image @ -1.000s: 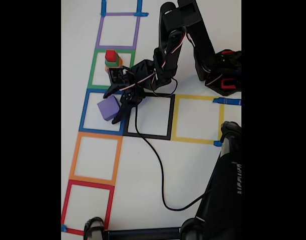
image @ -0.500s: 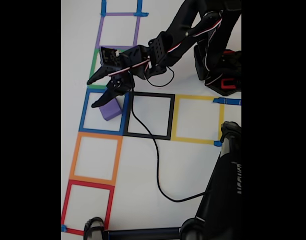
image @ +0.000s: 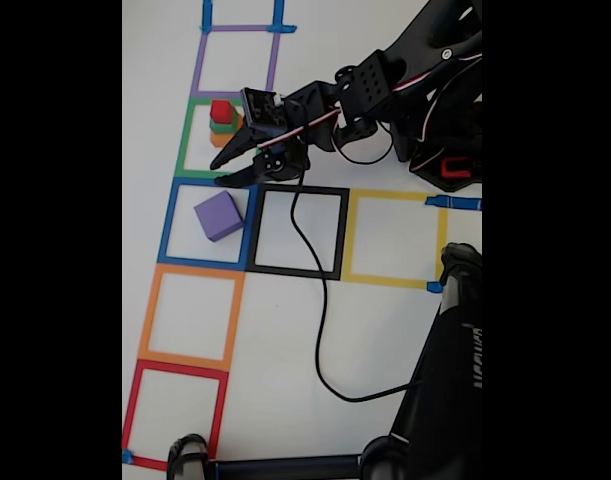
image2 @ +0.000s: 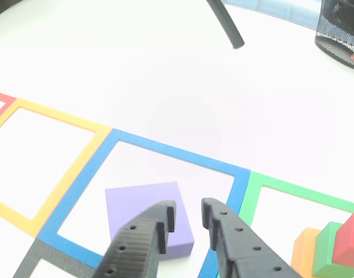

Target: Tower of hanoi

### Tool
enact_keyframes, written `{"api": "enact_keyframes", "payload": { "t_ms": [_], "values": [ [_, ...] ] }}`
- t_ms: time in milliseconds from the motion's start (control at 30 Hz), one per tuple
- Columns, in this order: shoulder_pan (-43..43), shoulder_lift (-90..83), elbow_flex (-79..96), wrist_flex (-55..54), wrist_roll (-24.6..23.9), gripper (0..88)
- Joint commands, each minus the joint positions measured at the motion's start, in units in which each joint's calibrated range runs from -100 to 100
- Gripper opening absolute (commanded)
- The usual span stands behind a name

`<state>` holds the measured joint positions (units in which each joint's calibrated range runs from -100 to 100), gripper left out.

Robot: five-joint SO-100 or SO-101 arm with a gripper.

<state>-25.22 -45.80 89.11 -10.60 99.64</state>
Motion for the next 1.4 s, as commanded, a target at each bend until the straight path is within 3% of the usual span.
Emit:
{"api": "enact_keyframes", "payload": {
  "t_ms": [0,533,933,1367],
  "values": [
    [0.87,-1.72,0.8,2.18,0.36,0.2],
    [-2.2,-1.48,8.07,1.69,0.36,0.1],
    [-0.48,-1.64,1.71,1.61,0.36,0.1],
    [13.43,-16.98,-17.2,37.56,0.36,0.1]
  ]
}}
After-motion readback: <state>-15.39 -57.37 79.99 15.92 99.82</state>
